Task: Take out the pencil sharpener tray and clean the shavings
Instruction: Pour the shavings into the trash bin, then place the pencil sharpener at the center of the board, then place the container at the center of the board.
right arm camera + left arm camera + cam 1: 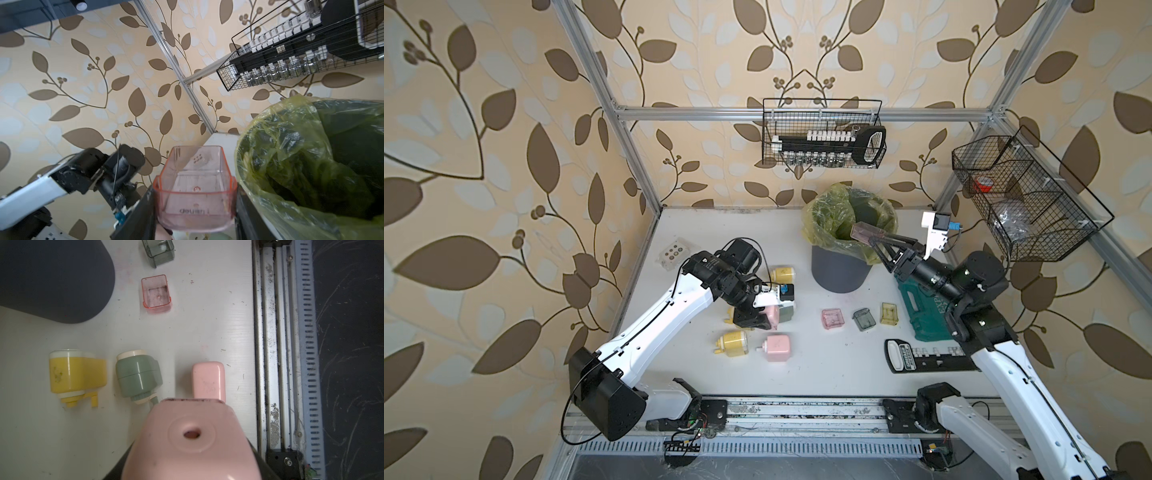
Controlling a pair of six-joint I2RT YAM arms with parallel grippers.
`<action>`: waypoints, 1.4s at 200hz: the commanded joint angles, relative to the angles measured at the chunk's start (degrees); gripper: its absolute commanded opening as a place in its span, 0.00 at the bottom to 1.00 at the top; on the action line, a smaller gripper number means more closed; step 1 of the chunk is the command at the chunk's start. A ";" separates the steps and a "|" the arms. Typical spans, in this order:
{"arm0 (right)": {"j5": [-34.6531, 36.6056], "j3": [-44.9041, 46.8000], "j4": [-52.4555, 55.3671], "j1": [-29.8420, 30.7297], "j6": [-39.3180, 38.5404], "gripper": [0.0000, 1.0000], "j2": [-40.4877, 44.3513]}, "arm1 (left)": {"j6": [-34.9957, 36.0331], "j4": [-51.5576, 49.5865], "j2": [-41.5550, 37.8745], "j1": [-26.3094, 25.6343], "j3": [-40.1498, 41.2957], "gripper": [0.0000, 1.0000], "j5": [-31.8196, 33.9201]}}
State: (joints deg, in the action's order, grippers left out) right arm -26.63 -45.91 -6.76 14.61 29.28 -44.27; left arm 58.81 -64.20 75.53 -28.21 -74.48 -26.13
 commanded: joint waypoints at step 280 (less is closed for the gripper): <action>79.23 36.94 -1.77 62.85 -11.31 0.00 5.52 | 4.71 15.81 36.14 14.85 -13.24 0.00 13.65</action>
State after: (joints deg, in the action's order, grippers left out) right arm 42.24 -9.41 -5.37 73.65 13.61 -34.94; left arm 64.01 -49.12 111.55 -13.78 -88.44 -11.51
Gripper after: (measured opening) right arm 0.474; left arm 0.562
